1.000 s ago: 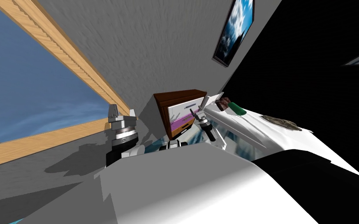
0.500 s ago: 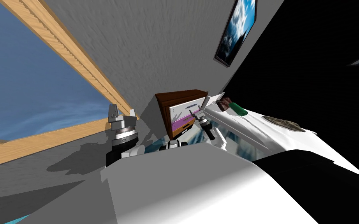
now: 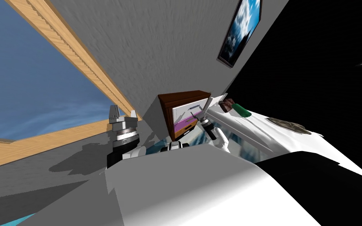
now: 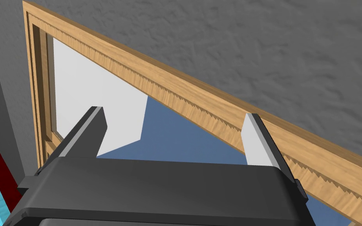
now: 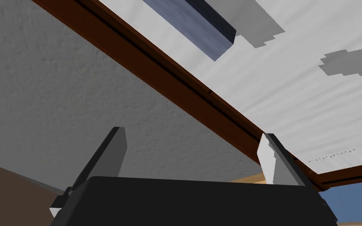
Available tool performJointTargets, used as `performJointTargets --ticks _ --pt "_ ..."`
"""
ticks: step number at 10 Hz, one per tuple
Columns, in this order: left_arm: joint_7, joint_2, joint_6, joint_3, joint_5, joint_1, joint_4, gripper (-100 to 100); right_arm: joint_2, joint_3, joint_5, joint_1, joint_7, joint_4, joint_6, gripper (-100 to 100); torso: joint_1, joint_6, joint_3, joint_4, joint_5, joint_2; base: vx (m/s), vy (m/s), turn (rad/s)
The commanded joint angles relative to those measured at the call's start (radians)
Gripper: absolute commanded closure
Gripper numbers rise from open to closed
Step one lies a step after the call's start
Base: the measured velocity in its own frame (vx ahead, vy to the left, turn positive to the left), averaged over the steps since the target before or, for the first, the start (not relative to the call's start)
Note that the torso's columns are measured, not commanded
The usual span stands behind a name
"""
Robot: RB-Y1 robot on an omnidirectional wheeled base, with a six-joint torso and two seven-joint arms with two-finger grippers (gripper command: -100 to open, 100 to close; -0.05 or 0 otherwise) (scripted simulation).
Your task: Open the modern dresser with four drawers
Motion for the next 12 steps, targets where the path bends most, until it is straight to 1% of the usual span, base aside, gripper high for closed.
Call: performJointTargets --ticks 1,2,3,4,6,7,9,10,12 --pt "0.0 0.0 0.0 0.0 0.0 0.0 0.0 0 -0.031 -0.016 0.073 -0.021 0.078 0.034 -0.002 -100 0.0 0.0 0.0 0.0 0.0 0.0 0.002 0.031 0.038" --pt "0.0 0.0 0.0 0.0 0.0 0.0 0.0 0 -0.031 -0.016 0.081 -0.021 0.098 0.034 -0.002 -100 0.001 0.0 0.0 0.0 0.0 0.0 0.003 0.026 0.008" --pt "0.0 0.0 0.0 0.0 0.0 0.0 0.0 0 -0.046 -0.023 0.118 -0.031 0.132 0.051 -0.003 -100 0.0 0.0 0.0 0.0 0.0 0.0 0.005 0.023 0.015" --pt "0.0 0.0 0.0 0.0 0.0 0.0 0.0 0 -0.046 -0.023 0.118 -0.031 0.141 0.051 -0.003 -100 0.0 0.0 0.0 0.0 0.0 0.0 0.005 0.018 0.012" --pt "0.0 0.0 0.0 0.0 0.0 0.0 0.0 0 -0.075 -0.035 0.185 -0.05 0.205 0.081 -0.005 -100 0.0 0.0 0.0 0.0 0.0 0.0 0.006 0.025 0.025" --pt "0.0 0.0 0.0 0.0 0.0 0.0 0.0 0 -0.075 -0.035 0.186 -0.05 0.221 0.081 -0.005 -100 0.001 0.0 0.0 0.0 0.0 0.0 0.003 0.022 0.01" --pt "0.0 0.0 0.0 0.0 0.0 0.0 0.0 0 -0.104 -0.046 0.246 -0.066 0.282 0.107 -0.006 -100 0.0 0.0 0.0 0.0 0.0 0.0 0.001 0.024 0.018" --pt "0.0 0.0 0.0 0.0 0.0 0.0 0.0 0 -0.104 -0.046 0.246 -0.066 0.291 0.107 -0.006 -100 0.0 0.0 0.0 0.0 0.0 0.0 0.004 0.017 0.011" --pt "0.0 0.0 0.0 0.0 0.0 0.0 0.0 0 -0.131 -0.055 0.297 -0.08 0.351 0.127 -0.008 -100 0.0 0.0 0.0 0.0 0.0 0.0 0.004 0.018 0.019"
